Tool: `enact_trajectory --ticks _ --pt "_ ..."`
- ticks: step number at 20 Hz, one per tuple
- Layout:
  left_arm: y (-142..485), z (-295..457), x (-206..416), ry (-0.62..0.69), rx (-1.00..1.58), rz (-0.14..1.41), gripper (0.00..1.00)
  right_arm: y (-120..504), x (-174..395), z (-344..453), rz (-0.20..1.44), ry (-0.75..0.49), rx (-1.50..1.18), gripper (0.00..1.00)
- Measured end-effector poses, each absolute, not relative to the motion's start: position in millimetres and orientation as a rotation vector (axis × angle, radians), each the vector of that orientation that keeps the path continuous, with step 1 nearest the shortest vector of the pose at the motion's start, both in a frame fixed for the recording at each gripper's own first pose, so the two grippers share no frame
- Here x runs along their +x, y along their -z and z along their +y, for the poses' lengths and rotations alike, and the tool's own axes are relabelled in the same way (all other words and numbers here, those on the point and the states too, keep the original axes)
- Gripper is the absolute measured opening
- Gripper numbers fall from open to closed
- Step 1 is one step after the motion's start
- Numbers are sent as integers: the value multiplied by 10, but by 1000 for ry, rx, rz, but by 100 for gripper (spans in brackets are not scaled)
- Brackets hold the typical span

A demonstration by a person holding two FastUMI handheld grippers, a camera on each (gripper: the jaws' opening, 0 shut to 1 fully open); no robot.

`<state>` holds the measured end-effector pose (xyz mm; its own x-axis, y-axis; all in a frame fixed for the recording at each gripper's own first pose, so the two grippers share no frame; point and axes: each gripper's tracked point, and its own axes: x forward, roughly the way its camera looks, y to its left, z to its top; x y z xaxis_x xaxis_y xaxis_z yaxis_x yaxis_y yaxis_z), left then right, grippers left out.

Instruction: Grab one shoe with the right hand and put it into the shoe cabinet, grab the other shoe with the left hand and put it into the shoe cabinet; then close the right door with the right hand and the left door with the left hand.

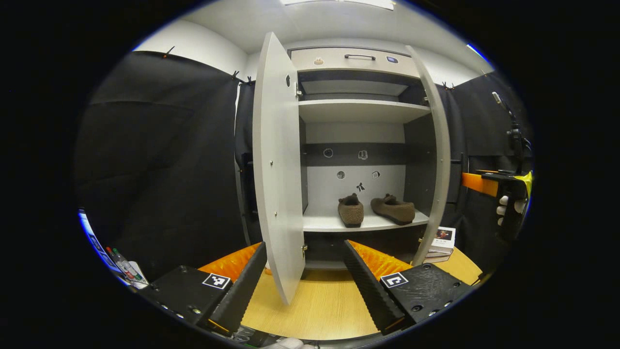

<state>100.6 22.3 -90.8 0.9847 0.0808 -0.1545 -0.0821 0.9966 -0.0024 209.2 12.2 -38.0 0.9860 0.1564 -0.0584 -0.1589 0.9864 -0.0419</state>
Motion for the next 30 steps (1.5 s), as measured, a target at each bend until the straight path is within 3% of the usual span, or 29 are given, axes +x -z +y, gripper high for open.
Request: enact_trajectory --ticks 2,14,22,27,30 --pt "917 247 1007 -77 -18 160 97 362 2029 205 41 -165 -58 99" --pt "832 878 1232 -70 0 135 97 727 1161 359 126 -77 -6 100" --pt "763 1937 1767 -179 24 89 97 1045 726 437 199 8 38 100" --pt "802 1963 2173 -161 26 96 97 1070 682 361 212 43 19 100" --pt "722 1980 2182 -158 59 57 89 1081 708 309 216 47 28 100"
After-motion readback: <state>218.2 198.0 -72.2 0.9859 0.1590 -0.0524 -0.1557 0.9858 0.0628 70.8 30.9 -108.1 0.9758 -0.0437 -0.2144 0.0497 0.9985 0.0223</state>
